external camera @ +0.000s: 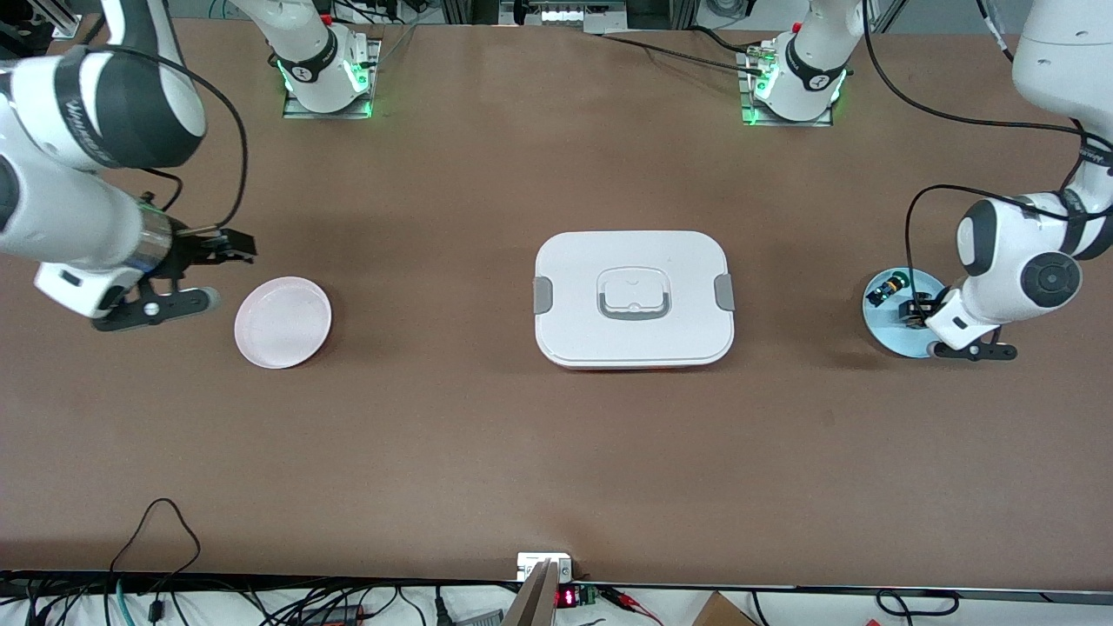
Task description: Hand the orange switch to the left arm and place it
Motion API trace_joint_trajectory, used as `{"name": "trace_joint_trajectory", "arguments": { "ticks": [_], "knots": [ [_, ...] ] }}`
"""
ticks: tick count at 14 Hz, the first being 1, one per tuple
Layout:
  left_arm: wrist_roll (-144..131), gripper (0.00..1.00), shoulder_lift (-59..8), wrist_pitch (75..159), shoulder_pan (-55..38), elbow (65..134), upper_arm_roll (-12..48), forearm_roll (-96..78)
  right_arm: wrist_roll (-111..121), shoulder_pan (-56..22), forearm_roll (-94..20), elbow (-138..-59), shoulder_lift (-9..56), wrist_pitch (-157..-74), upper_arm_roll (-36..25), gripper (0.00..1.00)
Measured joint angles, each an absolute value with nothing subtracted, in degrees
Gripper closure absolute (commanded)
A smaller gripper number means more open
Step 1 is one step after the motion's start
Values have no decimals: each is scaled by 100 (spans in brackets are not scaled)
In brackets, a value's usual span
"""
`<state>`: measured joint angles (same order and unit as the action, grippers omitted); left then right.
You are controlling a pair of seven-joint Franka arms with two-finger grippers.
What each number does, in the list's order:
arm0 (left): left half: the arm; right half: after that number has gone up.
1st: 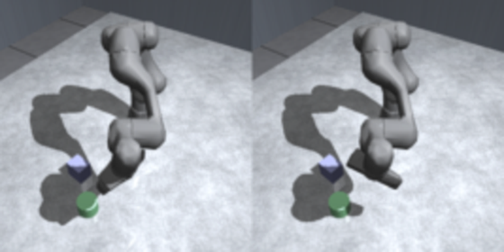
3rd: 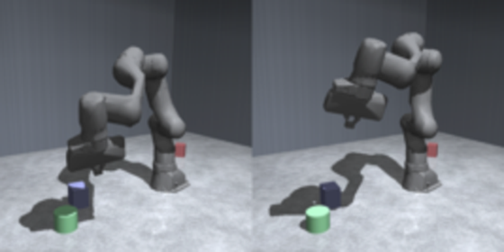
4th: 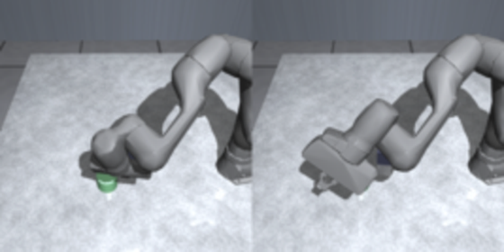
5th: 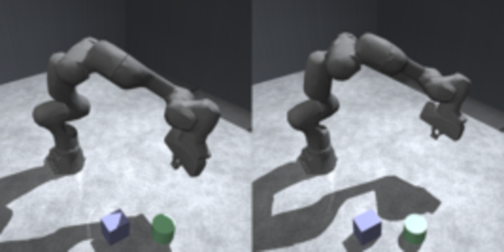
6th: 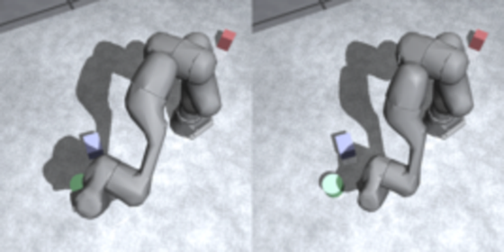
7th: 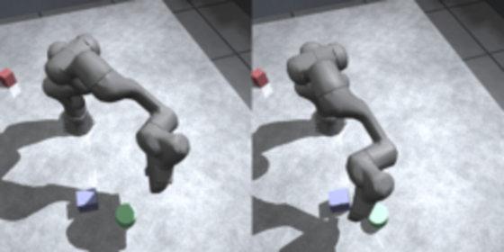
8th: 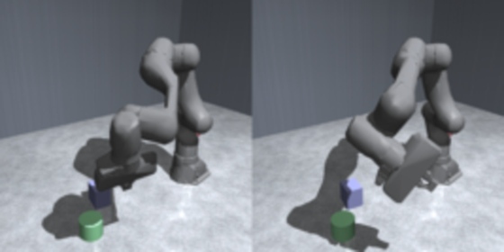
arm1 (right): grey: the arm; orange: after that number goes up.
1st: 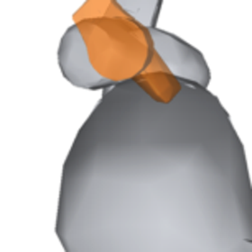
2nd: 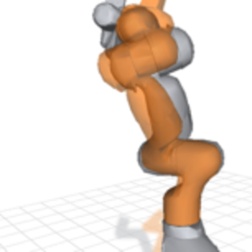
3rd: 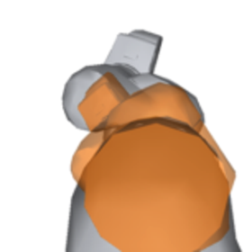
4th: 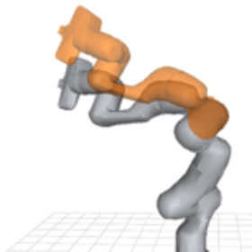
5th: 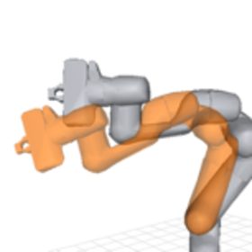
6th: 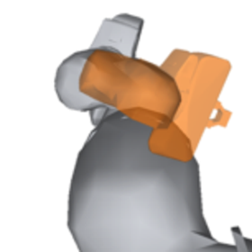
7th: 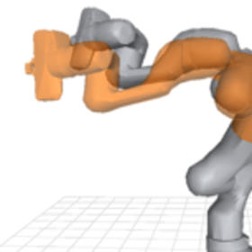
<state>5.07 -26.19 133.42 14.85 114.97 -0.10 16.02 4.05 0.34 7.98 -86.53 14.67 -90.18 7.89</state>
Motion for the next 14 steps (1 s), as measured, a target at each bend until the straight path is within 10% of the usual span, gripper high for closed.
{"name": "trace_joint_trajectory", "arguments": {
  "ticks": [14],
  "knots": [
    [501, 0, 215, 9613, 849, 9801, 313, 87, -436, -138, 450, -9110, 848, -9722, -344, 0]
  ]
}}
